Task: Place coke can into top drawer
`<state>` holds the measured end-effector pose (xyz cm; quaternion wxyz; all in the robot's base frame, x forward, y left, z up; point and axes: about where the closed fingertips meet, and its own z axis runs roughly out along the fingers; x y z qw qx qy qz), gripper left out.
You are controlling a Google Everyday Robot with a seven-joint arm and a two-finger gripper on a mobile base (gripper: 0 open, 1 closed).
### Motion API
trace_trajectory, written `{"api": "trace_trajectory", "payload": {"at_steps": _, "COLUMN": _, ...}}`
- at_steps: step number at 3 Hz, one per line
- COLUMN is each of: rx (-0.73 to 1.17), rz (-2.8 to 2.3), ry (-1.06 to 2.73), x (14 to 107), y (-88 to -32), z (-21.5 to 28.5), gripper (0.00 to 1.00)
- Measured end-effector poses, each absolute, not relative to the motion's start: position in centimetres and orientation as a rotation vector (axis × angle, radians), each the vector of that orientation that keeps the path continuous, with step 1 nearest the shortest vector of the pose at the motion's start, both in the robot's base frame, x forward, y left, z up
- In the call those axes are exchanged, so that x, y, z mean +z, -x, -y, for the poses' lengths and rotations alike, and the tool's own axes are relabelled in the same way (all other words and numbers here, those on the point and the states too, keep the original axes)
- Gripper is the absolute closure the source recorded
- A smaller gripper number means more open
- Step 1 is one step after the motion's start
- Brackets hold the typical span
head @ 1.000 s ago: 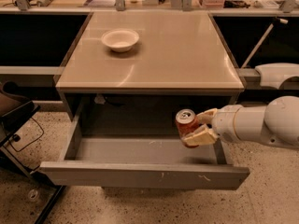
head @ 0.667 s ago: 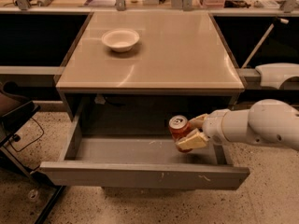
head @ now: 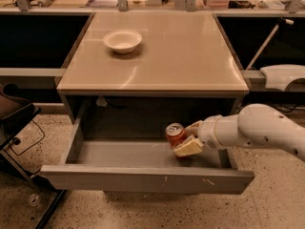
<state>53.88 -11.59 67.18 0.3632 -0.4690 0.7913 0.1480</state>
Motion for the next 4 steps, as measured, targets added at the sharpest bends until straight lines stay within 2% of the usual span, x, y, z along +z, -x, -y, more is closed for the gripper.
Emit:
{"api": "trace_trajectory", "payload": {"at_steps": 1, "rx": 0.381, "rz": -2.037, "ry": 1.207, "x": 67.18, "y": -53.88, "z": 11.59, "gripper": 0.80}}
{"api": "trace_trajectory", "payload": {"at_steps": 4, "rx": 0.381, "rz": -2.037, "ry": 1.207, "x": 67.17, "y": -53.88, "z": 11.58, "gripper": 0.10}}
